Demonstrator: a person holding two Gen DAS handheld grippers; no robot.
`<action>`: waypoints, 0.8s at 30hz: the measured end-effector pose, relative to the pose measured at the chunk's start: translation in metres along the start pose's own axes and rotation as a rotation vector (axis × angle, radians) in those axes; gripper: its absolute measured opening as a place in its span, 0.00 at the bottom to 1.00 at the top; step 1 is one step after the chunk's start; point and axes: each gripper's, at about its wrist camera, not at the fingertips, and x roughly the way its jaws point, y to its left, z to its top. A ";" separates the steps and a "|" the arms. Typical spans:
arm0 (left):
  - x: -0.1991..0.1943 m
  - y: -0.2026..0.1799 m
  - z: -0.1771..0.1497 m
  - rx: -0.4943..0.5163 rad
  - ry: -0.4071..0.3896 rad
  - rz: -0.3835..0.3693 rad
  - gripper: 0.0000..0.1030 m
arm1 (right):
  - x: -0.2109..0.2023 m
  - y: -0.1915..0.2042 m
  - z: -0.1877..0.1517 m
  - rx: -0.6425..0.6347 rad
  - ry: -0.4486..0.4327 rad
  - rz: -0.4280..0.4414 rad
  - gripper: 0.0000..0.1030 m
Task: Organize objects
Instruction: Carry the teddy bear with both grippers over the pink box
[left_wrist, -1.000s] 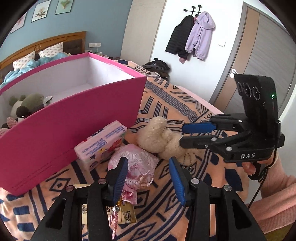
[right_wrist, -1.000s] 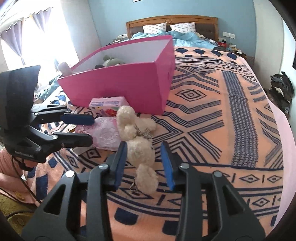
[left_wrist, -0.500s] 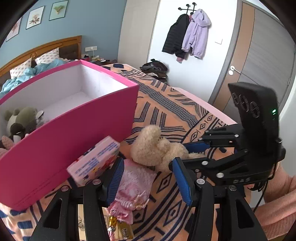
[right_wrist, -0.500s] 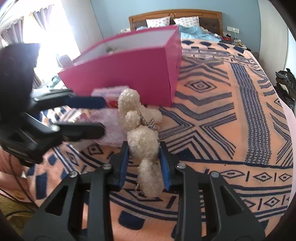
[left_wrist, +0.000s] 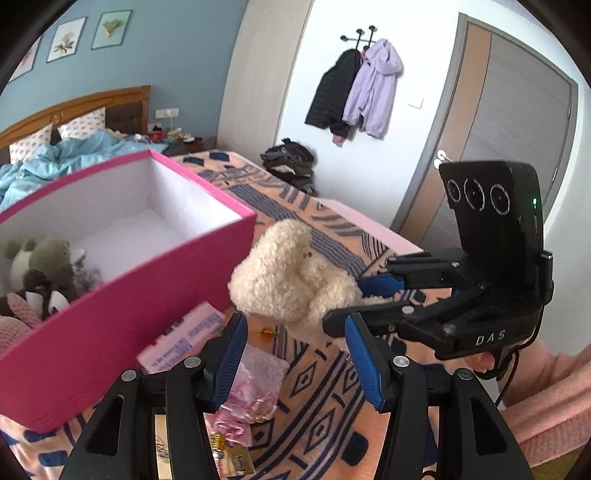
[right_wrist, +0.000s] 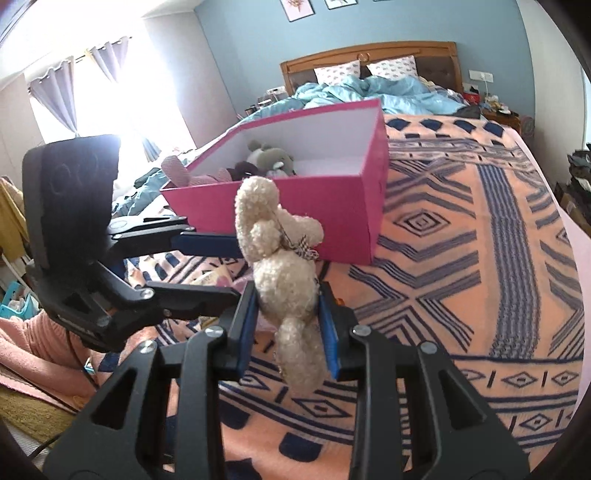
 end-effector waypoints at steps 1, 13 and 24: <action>-0.003 0.001 0.001 -0.001 -0.010 0.004 0.55 | 0.000 0.003 0.002 -0.010 -0.001 0.002 0.33; -0.021 0.016 0.024 0.035 -0.081 0.051 0.41 | 0.002 0.029 0.024 -0.155 -0.026 -0.031 0.33; -0.040 0.030 0.059 0.080 -0.141 0.152 0.38 | 0.003 0.036 0.070 -0.212 -0.088 -0.042 0.33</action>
